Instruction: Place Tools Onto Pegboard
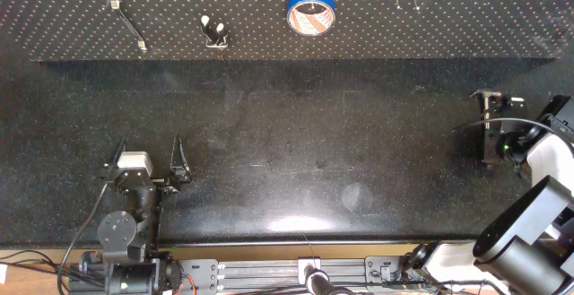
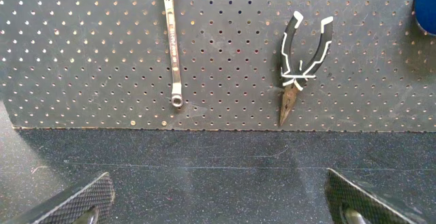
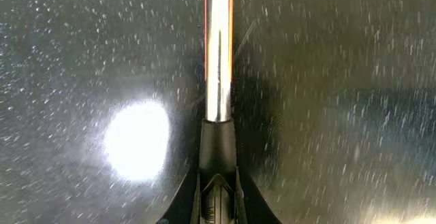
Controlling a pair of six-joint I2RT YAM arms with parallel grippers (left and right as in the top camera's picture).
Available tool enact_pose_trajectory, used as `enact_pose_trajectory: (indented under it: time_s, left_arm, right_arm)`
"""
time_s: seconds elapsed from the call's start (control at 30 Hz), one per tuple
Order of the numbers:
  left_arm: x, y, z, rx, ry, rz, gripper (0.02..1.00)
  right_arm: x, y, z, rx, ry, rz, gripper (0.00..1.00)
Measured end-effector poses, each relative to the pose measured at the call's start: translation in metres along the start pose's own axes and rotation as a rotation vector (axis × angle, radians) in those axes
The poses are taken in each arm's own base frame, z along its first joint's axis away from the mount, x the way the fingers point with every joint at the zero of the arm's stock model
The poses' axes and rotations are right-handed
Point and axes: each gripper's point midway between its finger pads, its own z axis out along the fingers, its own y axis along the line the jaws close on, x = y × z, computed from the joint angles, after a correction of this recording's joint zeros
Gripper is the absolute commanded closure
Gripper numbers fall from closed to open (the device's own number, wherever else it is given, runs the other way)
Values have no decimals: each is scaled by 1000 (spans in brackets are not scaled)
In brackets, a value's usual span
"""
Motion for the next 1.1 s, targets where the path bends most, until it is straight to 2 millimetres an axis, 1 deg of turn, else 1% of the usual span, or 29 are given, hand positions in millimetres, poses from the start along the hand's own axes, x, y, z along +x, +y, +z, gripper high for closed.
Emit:
enact_pose_trajectory:
  time_s: [0.03, 0.07, 0.1, 0.13, 0.17, 0.2, 0.23, 0.27, 0.3, 0.37, 0.4, 0.43, 0.53, 0.6, 0.63, 0.67, 0.7, 0.77, 0.8, 0.97, 1.03, 1.1]
  left_arm:
    - [0, 0, 0, 0, 0, 0, 23]
    - [0, 0, 0, 0, 0, 0, 25]
    - [0, 0, 0, 0, 0, 0, 23]
    - [0, 0, 0, 0, 0, 0, 20]
    - [0, 0, 0, 0, 0, 0, 23]
    - [0, 0, 0, 0, 0, 0, 23]
    - [0, 0, 0, 0, 0, 0, 23]
    - [0, 0, 0, 0, 0, 0, 23]
    - [0, 0, 0, 0, 0, 0, 23]
    - [0, 0, 0, 0, 0, 0, 23]
    - [0, 0, 0, 0, 0, 0, 23]
    - [0, 0, 0, 0, 0, 0, 23]
    - [0, 0, 0, 0, 0, 0, 23]
    - [0, 0, 0, 0, 0, 0, 25]
    - [0, 0, 0, 0, 0, 0, 23]
    - [0, 0, 0, 0, 0, 0, 23]
    - [0, 0, 0, 0, 0, 0, 23]
    - [0, 0, 0, 0, 0, 0, 20]
    - [0, 0, 0, 0, 0, 0, 23]
    - [0, 0, 0, 0, 0, 0, 23]
    - [0, 0, 0, 0, 0, 0, 23]
    - [0, 0, 0, 0, 0, 0, 23]
  right_arm:
    - [1, 2, -6, 7, -5, 47, 928]
    - [-3, 4, -18, 24, -29, 81, 925]
    - [-9, 6, -29, 40, -59, 96, 928]
    - [-19, 13, -42, 54, -98, 94, 928]
    - [-35, 30, -61, 61, -166, 60, 928]
    - [-45, 43, -71, 58, -206, 40, 928]
    - [-56, 63, -87, 49, -263, 19, 928]
    - [-69, 87, -106, 22, -340, 2, 928]
    - [-76, 99, -118, 11, -386, -1, 928]
    - [-92, 131, -147, -26, -511, -35, 928]
    - [-98, 148, -165, -54, -580, -59, 925]
    - [-104, 162, -188, -80, -667, -73, 928]
    - [-116, 180, -220, -121, -802, -97, 928]
    - [-126, 191, -231, -143, -861, -120, 928]
    - [-134, 197, -236, -152, -899, -133, 928]
    - [-138, 200, -234, -160, -902, -140, 928]
    - [-145, 205, -232, -165, -913, -149, 930]
    - [-156, 212, -220, -176, -908, -162, 928]
    - [-160, 218, -202, -187, -867, -172, 925]
    - [-171, 232, -174, -208, -829, -195, 928]
    - [-171, 237, -159, -214, -795, -201, 928]
    - [-171, 238, -152, -215, -775, -201, 928]
